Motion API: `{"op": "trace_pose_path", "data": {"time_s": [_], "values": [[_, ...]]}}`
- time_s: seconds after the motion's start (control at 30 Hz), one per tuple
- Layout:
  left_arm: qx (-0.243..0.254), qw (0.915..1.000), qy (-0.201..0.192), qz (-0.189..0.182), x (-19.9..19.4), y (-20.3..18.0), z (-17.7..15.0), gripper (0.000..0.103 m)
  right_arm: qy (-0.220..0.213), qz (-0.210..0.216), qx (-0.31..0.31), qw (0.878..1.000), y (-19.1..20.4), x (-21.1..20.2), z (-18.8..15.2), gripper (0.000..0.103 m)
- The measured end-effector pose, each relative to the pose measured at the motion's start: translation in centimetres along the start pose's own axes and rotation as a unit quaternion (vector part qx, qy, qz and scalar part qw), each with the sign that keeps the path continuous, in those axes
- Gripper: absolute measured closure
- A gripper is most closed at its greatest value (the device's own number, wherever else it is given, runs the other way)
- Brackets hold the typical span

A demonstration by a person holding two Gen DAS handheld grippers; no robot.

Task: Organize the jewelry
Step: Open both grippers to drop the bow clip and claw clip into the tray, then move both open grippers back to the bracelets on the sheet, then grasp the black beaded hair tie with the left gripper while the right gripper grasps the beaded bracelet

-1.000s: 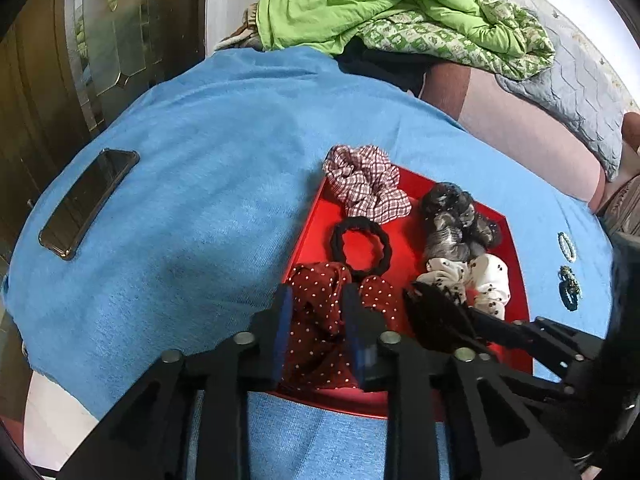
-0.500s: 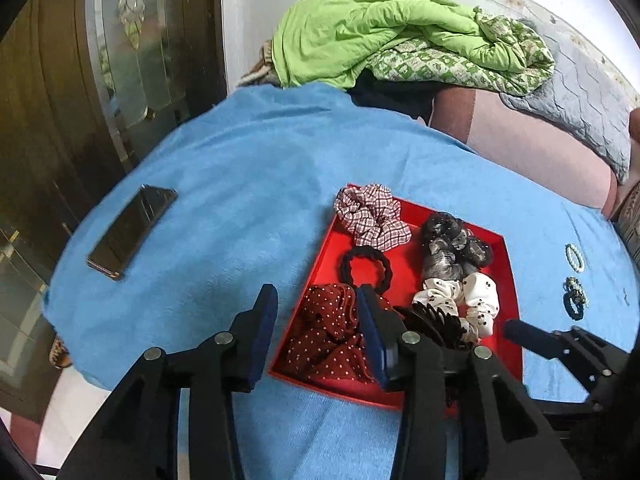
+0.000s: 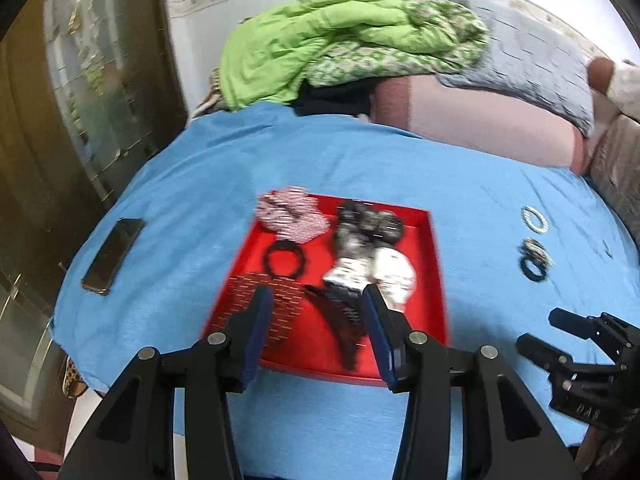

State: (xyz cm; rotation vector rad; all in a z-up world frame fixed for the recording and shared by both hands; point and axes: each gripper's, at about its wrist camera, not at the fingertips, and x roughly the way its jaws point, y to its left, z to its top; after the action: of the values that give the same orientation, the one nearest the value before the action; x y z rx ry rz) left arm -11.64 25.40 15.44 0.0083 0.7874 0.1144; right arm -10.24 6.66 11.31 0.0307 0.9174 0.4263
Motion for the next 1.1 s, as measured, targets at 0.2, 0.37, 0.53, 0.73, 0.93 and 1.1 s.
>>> {"op": "trace_pose_path", "data": {"time_s": [0.2,0.37,0.53,0.73,0.93,1.1], "values": [[0.033,0.9982,0.017,-0.048,0.0,-5.7,-0.3,0.056,0.004,-0.057,0.073,0.996,-9.0,-3.0,-3.6,0.031],[0.063,0.9931,0.043,-0.089,1.6,-11.3,-0.6,0.056,-0.002,-0.092,0.133,0.987,-15.1,-5.4,-5.9,0.031],[0.084,0.9866,0.070,-0.120,4.4,-16.3,-0.6,0.056,-0.012,-0.109,0.162,0.981,-18.7,-6.4,-6.5,0.031],[0.083,0.9788,0.100,-0.158,9.1,-21.3,0.0,0.057,-0.016,-0.106,0.172,0.979,-21.2,-5.0,-5.7,0.031],[0.100,0.9744,0.122,-0.161,14.9,-25.9,1.2,0.064,-0.025,-0.086,0.172,0.981,-23.1,-2.5,-3.5,0.031],[0.099,0.9692,0.139,-0.178,18.6,-28.0,2.2,0.068,-0.026,-0.073,0.161,0.984,-24.1,-0.6,-1.5,0.031]]}}
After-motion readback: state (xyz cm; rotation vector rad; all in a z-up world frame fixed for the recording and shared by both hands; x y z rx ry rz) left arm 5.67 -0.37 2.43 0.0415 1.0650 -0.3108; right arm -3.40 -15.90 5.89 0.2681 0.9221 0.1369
